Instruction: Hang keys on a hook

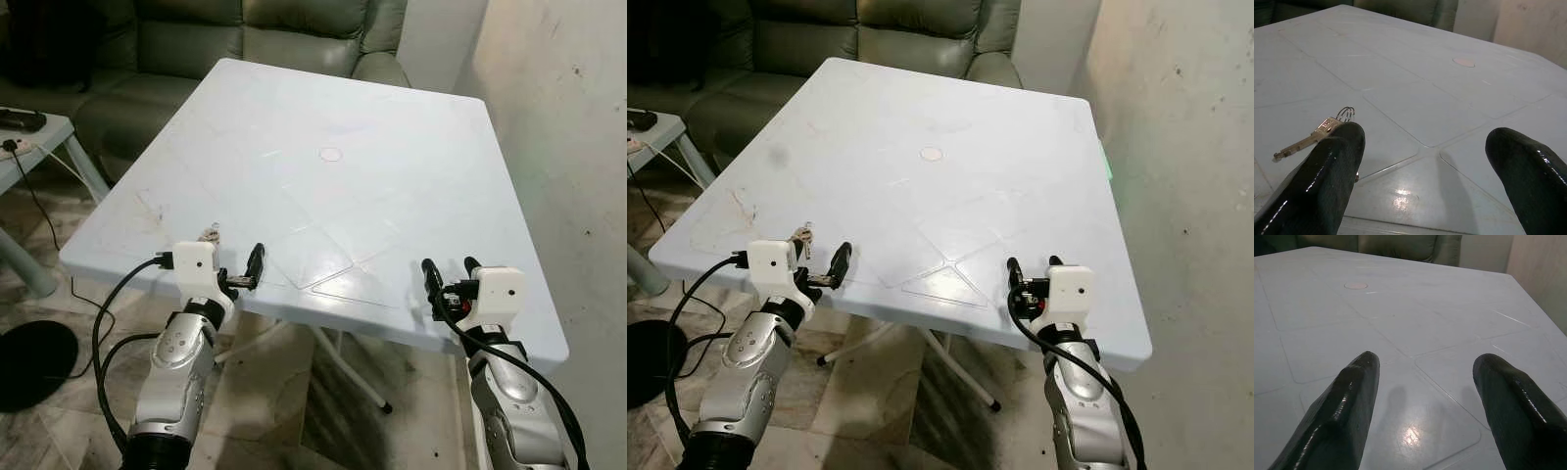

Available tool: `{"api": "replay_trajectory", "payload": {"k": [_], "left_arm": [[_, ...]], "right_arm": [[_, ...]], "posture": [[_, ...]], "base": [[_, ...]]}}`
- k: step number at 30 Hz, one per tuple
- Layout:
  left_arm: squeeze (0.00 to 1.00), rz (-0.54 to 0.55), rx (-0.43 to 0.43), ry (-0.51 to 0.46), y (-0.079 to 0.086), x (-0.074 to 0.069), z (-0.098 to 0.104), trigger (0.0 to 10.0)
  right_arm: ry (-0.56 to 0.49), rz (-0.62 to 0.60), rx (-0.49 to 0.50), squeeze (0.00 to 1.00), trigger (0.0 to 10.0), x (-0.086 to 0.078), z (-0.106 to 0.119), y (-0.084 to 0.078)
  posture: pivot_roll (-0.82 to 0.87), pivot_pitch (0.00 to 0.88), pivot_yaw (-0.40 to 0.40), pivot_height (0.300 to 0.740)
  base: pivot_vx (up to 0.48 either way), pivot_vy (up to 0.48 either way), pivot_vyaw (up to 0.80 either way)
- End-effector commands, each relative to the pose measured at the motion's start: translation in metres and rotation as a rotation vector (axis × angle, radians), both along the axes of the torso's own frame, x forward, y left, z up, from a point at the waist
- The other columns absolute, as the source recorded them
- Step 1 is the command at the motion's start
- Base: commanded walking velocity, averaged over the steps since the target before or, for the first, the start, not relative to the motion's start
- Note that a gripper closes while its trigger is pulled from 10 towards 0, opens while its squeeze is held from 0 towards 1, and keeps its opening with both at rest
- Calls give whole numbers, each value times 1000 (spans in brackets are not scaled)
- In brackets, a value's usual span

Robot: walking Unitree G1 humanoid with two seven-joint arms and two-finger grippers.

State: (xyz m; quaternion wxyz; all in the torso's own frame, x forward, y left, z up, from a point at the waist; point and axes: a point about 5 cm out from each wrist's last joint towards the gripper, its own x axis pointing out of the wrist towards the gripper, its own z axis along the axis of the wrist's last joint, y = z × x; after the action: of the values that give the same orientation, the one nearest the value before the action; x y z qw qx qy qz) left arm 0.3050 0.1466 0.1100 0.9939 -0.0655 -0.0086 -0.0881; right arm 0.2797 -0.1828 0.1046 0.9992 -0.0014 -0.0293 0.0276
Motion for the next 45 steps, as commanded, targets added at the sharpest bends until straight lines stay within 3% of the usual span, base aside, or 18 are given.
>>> {"api": "replay_trajectory", "payload": {"k": [1, 11, 45], "left_arm": [[0, -5, 9, -5, 1, 0, 0, 10000], [0, -2, -3, 9, 2, -1, -1, 10000], [0, 10, -12, 21, 2, -3, -3, 10000]], "right_arm": [[1, 7, 2, 0, 10000, 0, 0, 0], [6, 8, 1, 0, 10000, -1, -1, 1], [12, 7, 3, 0, 10000, -4, -2, 0]], "posture": [[18, 90, -45, 740], [19, 94, -46, 740], [17, 100, -48, 740]], "base": [[0, 0, 0], [0, 0, 0], [0, 421, 0]]}}
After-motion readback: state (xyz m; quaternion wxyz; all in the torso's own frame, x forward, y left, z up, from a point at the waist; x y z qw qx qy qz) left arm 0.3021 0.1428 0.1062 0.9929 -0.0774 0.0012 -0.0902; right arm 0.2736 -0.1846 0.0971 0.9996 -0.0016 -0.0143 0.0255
